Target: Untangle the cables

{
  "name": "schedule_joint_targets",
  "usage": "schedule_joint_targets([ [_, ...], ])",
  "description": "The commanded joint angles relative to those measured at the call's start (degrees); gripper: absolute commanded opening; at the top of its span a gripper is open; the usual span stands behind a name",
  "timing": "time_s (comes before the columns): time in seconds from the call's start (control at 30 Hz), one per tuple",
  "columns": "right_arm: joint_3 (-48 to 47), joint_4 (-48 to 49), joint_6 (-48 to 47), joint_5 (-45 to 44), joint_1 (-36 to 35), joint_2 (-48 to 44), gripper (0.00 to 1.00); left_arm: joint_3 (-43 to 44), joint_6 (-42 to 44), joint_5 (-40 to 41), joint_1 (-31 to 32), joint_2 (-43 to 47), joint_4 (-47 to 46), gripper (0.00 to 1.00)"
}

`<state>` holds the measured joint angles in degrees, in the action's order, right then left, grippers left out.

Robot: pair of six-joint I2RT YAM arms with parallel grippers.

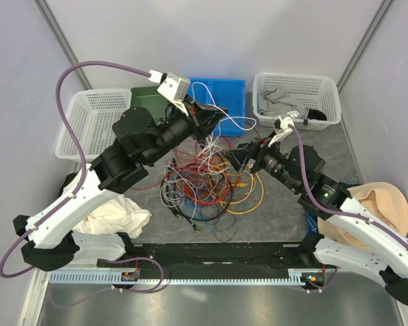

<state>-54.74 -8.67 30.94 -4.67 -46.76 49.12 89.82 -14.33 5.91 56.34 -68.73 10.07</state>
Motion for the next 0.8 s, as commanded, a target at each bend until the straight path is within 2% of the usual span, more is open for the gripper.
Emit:
schedule_joint_targets([
  [0.0,0.86,13.75,1.75,4.58,-0.17,2.55,0.82,0.97,-1.84,-0.37,-0.09,-0.44,2.5,0.02],
  [0.2,2.53,18.33,2.81,6.96,-0.17,5.97,0.78,1.15,-1.76,-0.46,-0.09,-1.06,3.29,0.02],
  [0.3,2.97,17.02,1.85,5.11,-0.17,8.35,0.54,1.58,-1.85,-1.08,-0.09,-1.06,3.29,0.02],
  [0.33,3.32,16.84,1.84,5.02,-0.17,8.62,0.41,1.85,-1.76,-0.82,-0.09,-1.06,3.21,0.02],
  [0.4,5.08,16.49,1.58,2.47,-0.17,9.23,0.29,2.81,-0.97,-0.29,-0.09,-0.79,3.64,0.02],
  [0.43,5.87,16.58,1.67,1.77,-0.17,9.24,0.17,3.25,-0.62,0.5,-0.09,-0.79,3.73,0.02],
  [0.53,8.77,16.31,2.37,0.1,-0.17,8.8,0.02,5.1,0.79,2.25,-0.09,-0.62,4.26,0.02],
  [0.77,17.45,13.07,5.0,-2.97,-0.08,6.86,0.0,13.09,7.19,8.32,-0.09,-1.49,5.05,0.02],
])
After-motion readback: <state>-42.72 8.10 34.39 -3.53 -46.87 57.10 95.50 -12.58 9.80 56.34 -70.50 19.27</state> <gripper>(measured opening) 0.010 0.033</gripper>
